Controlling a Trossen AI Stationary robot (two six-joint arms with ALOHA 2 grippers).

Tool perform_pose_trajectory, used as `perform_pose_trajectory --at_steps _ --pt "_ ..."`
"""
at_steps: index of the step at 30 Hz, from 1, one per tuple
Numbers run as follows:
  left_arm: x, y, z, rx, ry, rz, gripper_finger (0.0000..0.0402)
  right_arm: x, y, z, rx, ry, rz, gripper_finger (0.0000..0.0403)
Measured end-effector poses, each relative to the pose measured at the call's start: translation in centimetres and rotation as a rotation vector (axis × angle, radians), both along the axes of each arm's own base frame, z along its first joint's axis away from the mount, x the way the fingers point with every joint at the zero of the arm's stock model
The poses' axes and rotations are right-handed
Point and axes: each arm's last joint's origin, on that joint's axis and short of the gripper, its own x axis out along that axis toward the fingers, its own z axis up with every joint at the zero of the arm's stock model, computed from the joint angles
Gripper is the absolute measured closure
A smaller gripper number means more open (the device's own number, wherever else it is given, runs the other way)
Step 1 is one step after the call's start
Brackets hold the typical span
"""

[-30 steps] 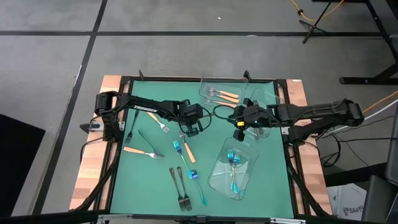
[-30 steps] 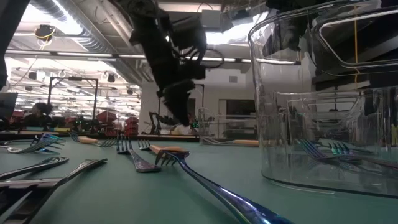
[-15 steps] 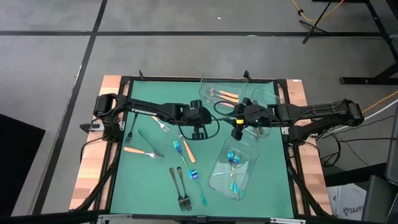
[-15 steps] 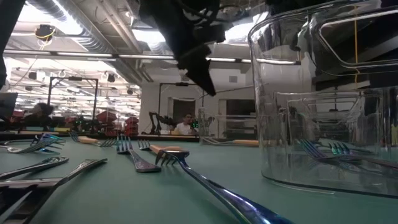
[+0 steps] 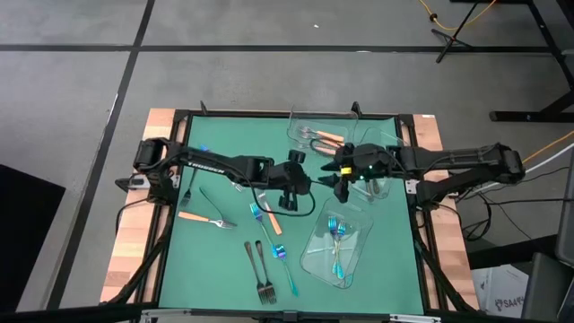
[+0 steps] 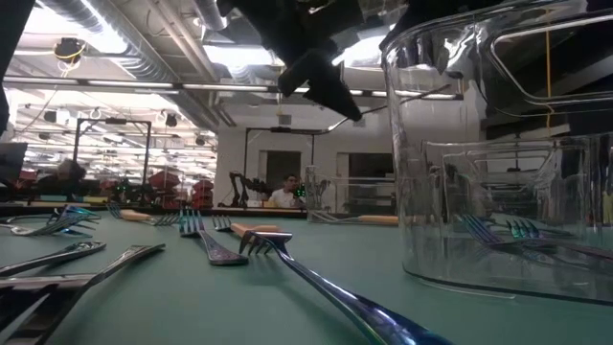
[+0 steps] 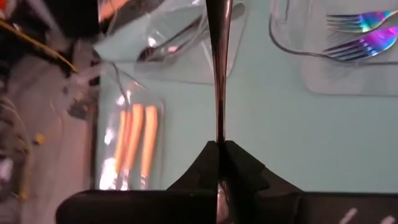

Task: Sort silverware by color (type)
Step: Put the black fork into the center transparent bin

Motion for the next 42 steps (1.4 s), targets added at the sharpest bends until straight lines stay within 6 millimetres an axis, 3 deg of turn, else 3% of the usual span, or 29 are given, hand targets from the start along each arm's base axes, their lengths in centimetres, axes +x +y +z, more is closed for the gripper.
perform_pose_trajectory --at_steps 12,21,30,34,42 --pt "0.2 -0.3 0.2 0.167 0.041 -0.145 0.0395 0.4 -2.5 -1.1 0.315 0.059 0.028 0.0226" --pt "0.2 -0.2 0.3 0.227 0.047 -0.153 0.0392 1.2 -2.5 -3.6 0.385 0.220 0.047 0.0226" --pt "0.2 0.0 0.4 0.275 0.064 -0.147 0.0391 1.8 -2.4 -4.5 0.439 0.262 0.099 0.0226" --pt "0.2 0.0 0.3 0.276 0.066 -0.147 0.0391 1.8 -2.4 -4.5 0.434 0.256 0.101 0.0247" --pt "0.2 0.0 0.4 0.275 0.065 -0.148 0.0391 1.8 -2.4 -4.5 0.432 0.257 0.099 0.0328"
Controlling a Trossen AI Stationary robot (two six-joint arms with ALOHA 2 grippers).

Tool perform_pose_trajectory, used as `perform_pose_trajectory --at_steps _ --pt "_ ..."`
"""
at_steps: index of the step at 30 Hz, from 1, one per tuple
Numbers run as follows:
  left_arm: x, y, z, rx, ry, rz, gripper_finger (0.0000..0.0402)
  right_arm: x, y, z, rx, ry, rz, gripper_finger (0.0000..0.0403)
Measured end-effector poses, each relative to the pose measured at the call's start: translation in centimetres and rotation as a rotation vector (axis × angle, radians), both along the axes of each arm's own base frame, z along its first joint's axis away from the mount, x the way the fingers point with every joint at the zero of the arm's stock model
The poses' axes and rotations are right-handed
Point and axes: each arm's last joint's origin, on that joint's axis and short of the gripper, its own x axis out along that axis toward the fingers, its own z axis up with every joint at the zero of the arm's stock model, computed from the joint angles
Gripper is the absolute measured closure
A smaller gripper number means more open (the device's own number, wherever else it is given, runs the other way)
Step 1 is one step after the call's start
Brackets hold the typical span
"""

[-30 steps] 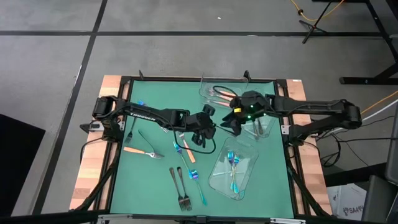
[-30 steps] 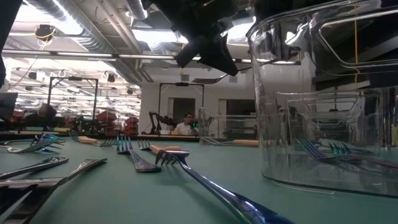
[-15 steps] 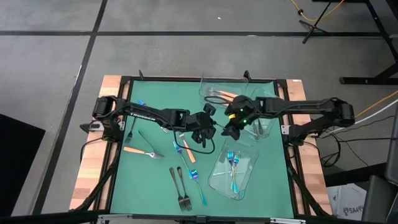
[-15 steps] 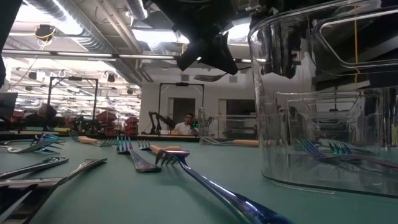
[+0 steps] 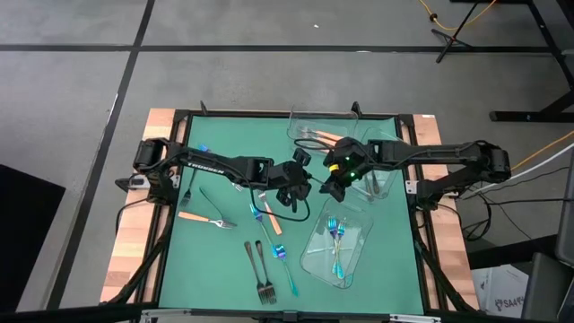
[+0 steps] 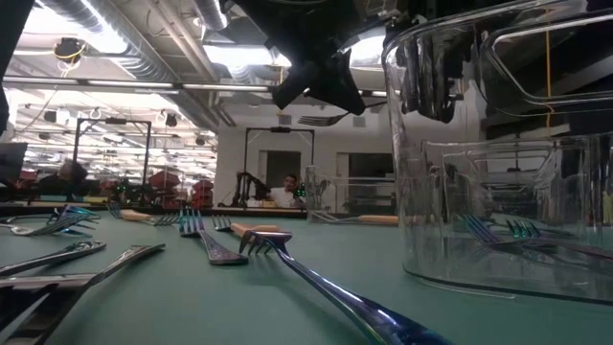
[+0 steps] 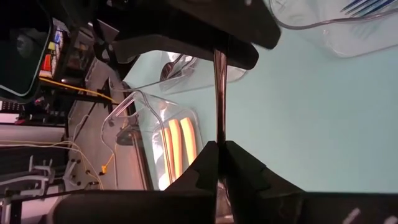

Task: Sort silverware by color (type)
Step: Put the black fork into the center transparent bin

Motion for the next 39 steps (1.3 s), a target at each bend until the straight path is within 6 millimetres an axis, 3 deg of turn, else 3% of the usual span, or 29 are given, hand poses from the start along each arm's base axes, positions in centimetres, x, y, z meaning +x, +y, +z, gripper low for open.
perform_pose_trajectory --at_steps 7,23,39 --pt "0.0 0.0 0.0 0.003 0.002 0.003 0.0391 -0.1 -0.1 -0.1 -0.016 0.009 -0.011 0.0396" --pt "0.0 0.0 0.0 -0.003 -0.003 -0.001 0.0356 0.2 -0.2 0.0 -0.048 -0.007 -0.025 0.0402" --pt "0.2 -1.0 0.3 -0.017 -0.050 -0.002 0.0354 0.1 -0.3 -0.1 -0.071 0.005 -0.050 0.0403"
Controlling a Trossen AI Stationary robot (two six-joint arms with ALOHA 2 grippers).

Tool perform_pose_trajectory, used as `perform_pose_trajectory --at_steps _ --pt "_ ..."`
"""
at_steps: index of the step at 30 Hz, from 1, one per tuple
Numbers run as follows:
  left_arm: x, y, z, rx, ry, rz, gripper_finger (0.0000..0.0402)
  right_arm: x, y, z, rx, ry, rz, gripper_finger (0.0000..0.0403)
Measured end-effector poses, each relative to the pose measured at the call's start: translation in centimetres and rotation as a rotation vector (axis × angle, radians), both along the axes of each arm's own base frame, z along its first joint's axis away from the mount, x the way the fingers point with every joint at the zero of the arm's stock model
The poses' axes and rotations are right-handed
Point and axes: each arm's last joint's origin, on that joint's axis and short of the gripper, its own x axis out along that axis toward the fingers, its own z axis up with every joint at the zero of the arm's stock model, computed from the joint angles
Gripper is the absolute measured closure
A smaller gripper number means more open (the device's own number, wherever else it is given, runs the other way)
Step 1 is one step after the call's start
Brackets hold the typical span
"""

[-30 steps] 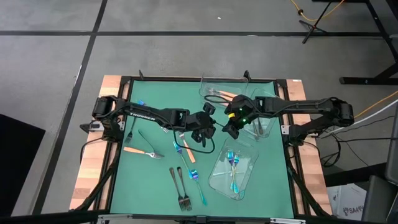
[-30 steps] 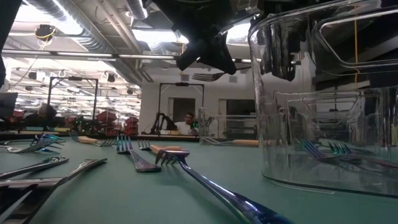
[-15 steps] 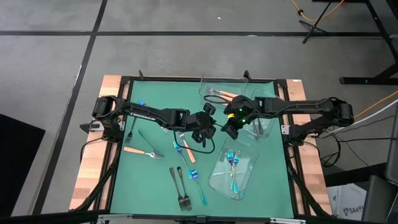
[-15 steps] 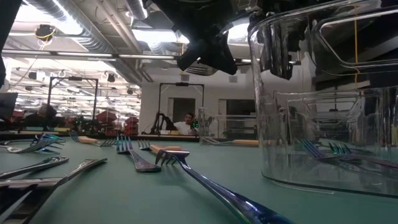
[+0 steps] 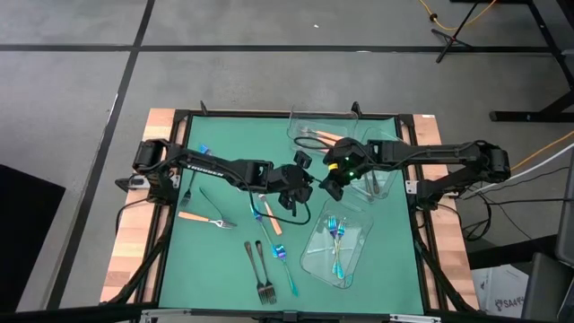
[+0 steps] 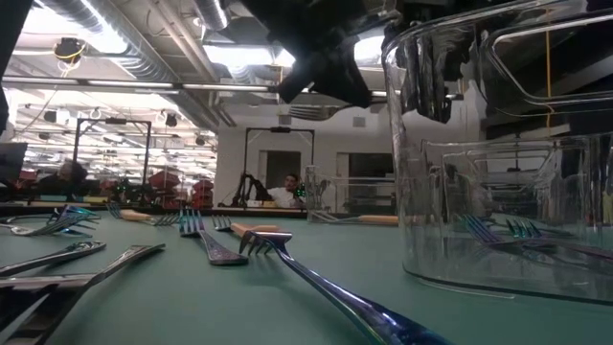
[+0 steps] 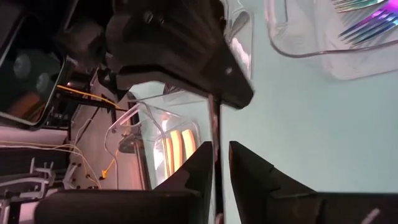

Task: Sort silverware by color (type)
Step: Put the black fork into the center transparent bin

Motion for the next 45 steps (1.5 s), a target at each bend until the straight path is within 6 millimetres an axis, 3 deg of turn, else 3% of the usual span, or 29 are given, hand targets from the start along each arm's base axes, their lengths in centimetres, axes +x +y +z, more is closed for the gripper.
perform_pose_trajectory --at_steps 11,21,35,45 --pt "-0.1 -0.4 0.2 -0.023 -0.016 0.010 0.0354 0.0 0.0 0.0 -0.012 0.003 -0.002 0.0403" --pt "-1.5 -3.0 2.7 -0.030 -0.066 -0.058 0.0354 -1.4 -0.1 1.5 -0.043 -0.032 -0.016 0.0403" --pt "-2.2 -3.2 2.7 -0.047 -0.033 0.010 0.0354 -8.4 0.1 4.8 -0.174 0.046 -0.270 0.0403" --pt "-2.5 -2.9 2.3 -0.107 -0.011 0.061 0.0354 -13.9 0.4 5.6 -0.193 0.162 -0.550 0.0403"
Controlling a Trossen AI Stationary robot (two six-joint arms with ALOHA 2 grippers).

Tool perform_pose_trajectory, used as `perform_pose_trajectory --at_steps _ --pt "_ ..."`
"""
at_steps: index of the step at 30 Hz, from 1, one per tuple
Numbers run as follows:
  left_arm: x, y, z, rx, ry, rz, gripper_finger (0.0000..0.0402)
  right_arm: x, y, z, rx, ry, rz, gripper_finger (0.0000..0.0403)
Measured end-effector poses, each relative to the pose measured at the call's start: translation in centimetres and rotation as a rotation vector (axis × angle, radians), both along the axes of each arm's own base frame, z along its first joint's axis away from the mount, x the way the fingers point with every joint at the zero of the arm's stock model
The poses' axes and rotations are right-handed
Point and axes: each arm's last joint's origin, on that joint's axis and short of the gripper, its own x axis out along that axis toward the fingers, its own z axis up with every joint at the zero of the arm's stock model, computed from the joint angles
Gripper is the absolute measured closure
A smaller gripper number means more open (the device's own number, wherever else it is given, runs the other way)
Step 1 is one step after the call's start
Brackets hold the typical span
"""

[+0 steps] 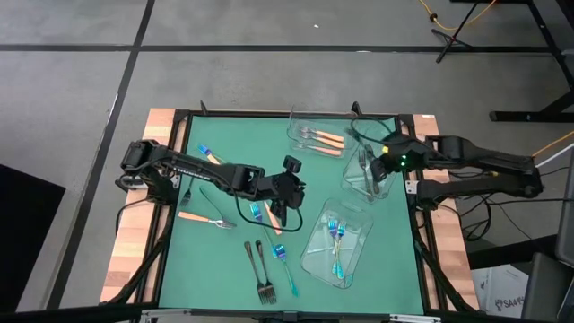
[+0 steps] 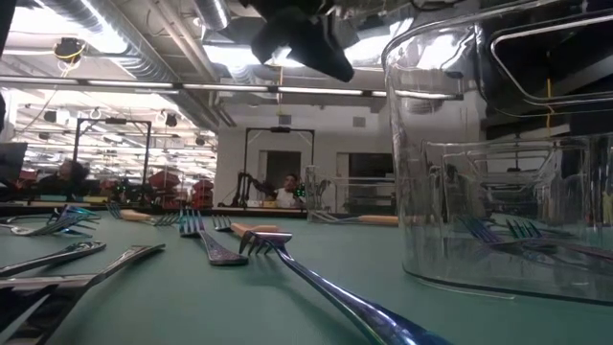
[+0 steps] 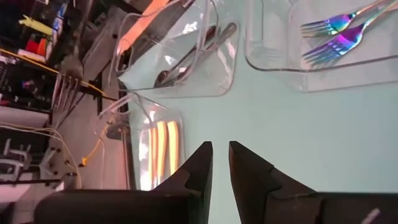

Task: Sort silverware by color (type)
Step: Put the black fork into the center transparent bin

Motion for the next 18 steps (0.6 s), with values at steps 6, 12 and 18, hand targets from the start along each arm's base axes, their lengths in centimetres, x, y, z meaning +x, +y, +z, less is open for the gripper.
perform_pose_trajectory --at_steps 6,12,18 --pt "-0.1 0.0 -0.2 -0.017 0.011 0.014 0.0354 -1.6 0.0 -0.5 -0.009 0.036 -0.160 0.0403" --pt "-0.1 0.0 -0.2 -0.017 0.015 0.014 0.0354 -2.5 0.1 -3.2 0.033 0.060 -0.256 0.0403" --pt "-0.2 0.0 -0.2 -0.017 0.015 0.015 0.0354 -2.8 0.1 -6.6 0.077 0.135 -0.346 0.0403"
